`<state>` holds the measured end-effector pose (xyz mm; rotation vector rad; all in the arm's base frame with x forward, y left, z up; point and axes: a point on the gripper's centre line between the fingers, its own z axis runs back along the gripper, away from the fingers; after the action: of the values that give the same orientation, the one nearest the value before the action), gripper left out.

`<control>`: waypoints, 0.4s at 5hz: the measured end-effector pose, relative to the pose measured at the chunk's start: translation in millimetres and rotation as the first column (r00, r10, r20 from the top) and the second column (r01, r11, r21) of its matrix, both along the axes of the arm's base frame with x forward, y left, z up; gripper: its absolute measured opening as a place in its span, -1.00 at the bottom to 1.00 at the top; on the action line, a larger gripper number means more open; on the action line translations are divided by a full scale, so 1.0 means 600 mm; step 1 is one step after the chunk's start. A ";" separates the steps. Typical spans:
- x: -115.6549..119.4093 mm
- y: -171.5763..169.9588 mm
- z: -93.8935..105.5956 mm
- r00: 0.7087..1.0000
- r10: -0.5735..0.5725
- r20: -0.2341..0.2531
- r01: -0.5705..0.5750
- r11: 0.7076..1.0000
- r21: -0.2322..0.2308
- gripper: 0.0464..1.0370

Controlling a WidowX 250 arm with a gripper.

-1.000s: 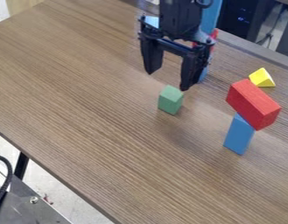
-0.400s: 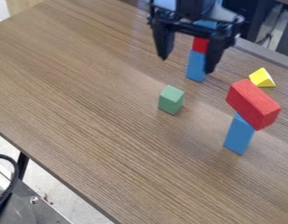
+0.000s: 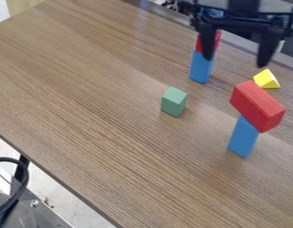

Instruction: Put the red rectangular block on the green cube

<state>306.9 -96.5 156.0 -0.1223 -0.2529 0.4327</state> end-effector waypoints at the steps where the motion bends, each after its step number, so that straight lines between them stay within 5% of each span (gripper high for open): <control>1: 0.024 -0.027 -0.025 0.994 0.094 0.054 -0.093 0.995 -0.028 0.92; 2: 0.041 -0.041 -0.055 0.984 0.162 0.076 -0.162 0.987 -0.005 0.92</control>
<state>331.5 -121.1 122.8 -0.1179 -0.3391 0.5902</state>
